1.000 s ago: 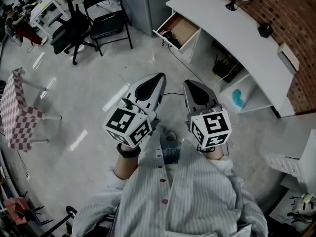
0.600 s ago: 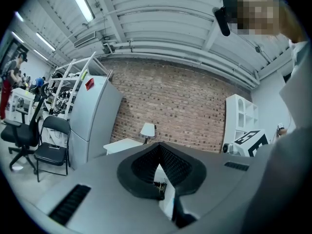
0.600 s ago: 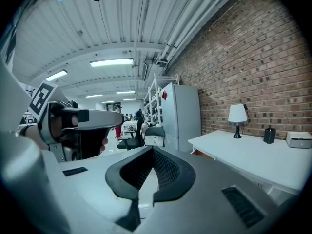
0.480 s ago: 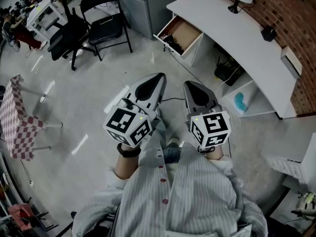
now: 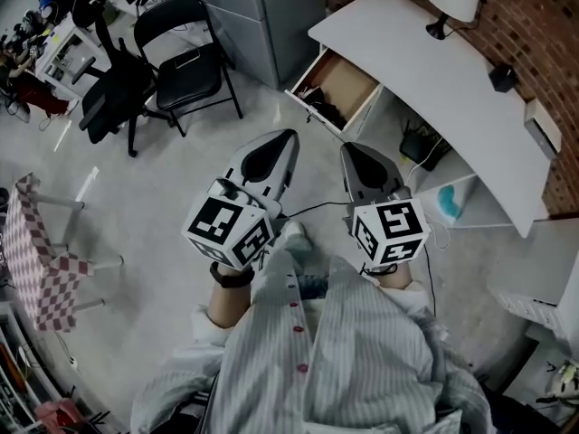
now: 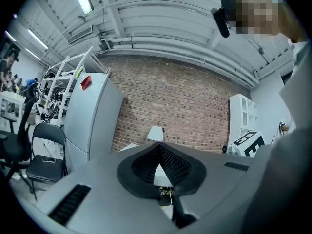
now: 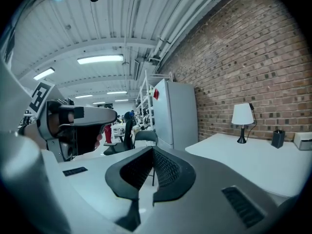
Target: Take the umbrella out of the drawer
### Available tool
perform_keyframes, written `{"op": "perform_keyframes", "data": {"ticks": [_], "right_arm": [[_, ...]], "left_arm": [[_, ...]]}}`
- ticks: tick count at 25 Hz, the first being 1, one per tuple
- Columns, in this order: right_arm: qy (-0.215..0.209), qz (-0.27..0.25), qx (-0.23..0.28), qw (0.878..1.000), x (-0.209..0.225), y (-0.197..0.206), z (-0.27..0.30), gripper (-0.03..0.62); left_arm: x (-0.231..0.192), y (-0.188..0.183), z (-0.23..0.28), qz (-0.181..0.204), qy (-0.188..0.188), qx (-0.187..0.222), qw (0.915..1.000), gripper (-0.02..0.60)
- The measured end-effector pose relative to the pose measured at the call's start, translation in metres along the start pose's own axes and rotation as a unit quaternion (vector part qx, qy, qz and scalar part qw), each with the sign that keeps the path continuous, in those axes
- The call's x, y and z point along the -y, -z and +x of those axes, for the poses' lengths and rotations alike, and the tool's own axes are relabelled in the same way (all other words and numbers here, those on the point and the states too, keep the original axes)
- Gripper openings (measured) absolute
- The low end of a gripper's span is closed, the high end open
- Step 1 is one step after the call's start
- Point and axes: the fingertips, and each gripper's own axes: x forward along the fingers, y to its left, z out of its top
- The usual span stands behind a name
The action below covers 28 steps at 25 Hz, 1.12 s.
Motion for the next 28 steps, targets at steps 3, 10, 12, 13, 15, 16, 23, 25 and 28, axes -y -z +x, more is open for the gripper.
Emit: {"op": "perform_keyframes", "data": {"ticks": [3, 10, 12, 13, 15, 16, 23, 25, 28], "right_arm": [[0.01, -0.001, -0.001, 1.0, 0.006, -0.008, 0.032, 0.034], [0.033, 0.003, -0.012, 0.999, 0.012, -0.011, 0.08, 0.034], [0.04, 0.009, -0.018, 0.999, 0.011, -0.007, 0.087, 0.035], [0.042, 0.012, -0.021, 0.999, 0.01, -0.005, 0.09, 0.035], [0.045, 0.014, -0.028, 0.998, 0.01, -0.001, 0.096, 0.035], [0.048, 0.014, -0.031, 0.998, 0.01, 0.001, 0.099, 0.034], [0.052, 0.018, -0.046, 0.997, 0.024, 0.011, 0.127, 0.034], [0.049, 0.017, -0.048, 0.997, 0.03, 0.009, 0.14, 0.035], [0.046, 0.019, -0.048, 0.998, 0.042, 0.004, 0.163, 0.035]], "left_arm": [[-0.031, -0.006, 0.014, 0.001, 0.006, 0.0, 1.0, 0.009], [-0.083, -0.003, 0.031, -0.002, 0.018, -0.011, 0.9998, 0.009], [-0.094, 0.001, 0.032, -0.01, 0.018, -0.015, 0.9997, 0.009], [-0.1, 0.003, 0.032, -0.015, 0.017, -0.016, 0.9996, 0.009], [-0.109, 0.006, 0.034, -0.022, 0.016, -0.019, 0.9994, 0.009], [-0.112, 0.008, 0.035, -0.024, 0.016, -0.02, 0.9994, 0.009], [-0.138, 0.017, 0.054, -0.032, 0.014, -0.026, 0.999, 0.009], [-0.147, 0.016, 0.064, -0.03, 0.013, -0.026, 0.9991, 0.009], [-0.161, 0.011, 0.083, -0.025, 0.013, -0.027, 0.9992, 0.009]]}}
